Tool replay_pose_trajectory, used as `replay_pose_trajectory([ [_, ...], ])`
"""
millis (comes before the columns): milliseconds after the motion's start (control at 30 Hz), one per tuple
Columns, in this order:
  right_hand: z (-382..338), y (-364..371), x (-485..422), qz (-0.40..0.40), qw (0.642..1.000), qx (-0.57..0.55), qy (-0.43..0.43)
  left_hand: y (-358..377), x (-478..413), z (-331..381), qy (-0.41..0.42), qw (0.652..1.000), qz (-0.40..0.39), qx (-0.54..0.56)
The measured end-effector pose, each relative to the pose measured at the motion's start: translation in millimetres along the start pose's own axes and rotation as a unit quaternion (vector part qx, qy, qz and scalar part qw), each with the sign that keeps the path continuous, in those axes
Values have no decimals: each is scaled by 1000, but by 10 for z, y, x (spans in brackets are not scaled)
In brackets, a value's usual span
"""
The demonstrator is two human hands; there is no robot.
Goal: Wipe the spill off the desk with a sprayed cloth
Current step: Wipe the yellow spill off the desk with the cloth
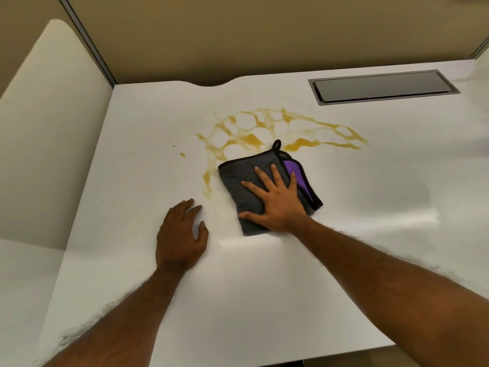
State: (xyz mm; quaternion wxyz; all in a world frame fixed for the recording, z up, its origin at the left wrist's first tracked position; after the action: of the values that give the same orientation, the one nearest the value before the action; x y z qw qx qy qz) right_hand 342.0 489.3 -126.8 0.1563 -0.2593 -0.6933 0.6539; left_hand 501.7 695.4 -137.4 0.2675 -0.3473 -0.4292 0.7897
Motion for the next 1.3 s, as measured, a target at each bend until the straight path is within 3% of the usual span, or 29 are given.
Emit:
replay_pose_trajectory([
  [167,-11,12,-410,-18,993,-6,117,-33,-1,7,1,1000,13,1],
  [233,-266,39,-493,-31,993,-3,110,-24,-11,14,-2,1000,11,3],
  [300,-463,94,-459,-34,998,5,48,-22,-13,17,-4,1000,10,12],
  [400,-312,109,-435,-7,1000,-10,-16,-17,-13,-5,-14,1000,12,21],
  [500,-45,86,-541,9,999,-16,37,-47,-22,29,-27,999,20,12],
  [633,-258,94,-692,-17,995,-6,96,-72,-37,51,-49,997,49,-23],
  [767,-557,126,-716,-44,998,4,-38,-42,-39,-9,-93,993,67,-18],
  [900,-275,130,-547,-29,988,-13,-148,-29,-48,-6,-108,992,68,-6],
  [1033,23,86,-657,-25,999,5,-25,-7,-43,-20,-99,994,38,-38],
  [1167,-493,117,-834,-50,996,7,77,6,-48,-22,-103,993,28,-55],
  [1300,-934,164,-787,-65,998,10,-11,12,-45,-42,-107,993,21,-48],
])
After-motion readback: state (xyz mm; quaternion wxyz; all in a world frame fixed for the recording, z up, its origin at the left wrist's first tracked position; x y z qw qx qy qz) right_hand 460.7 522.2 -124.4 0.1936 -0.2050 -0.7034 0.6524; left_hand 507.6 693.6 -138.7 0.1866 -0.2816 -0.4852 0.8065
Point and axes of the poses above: each hand's wrist, its own x-axis away from the middle knuckle, its own y-axis out of the palm, z = x × y, the point moved 2 cm from there along -x, towards the middle knuckle, and after that the axes turned 11 degrees about z, right-handed, at the moved point
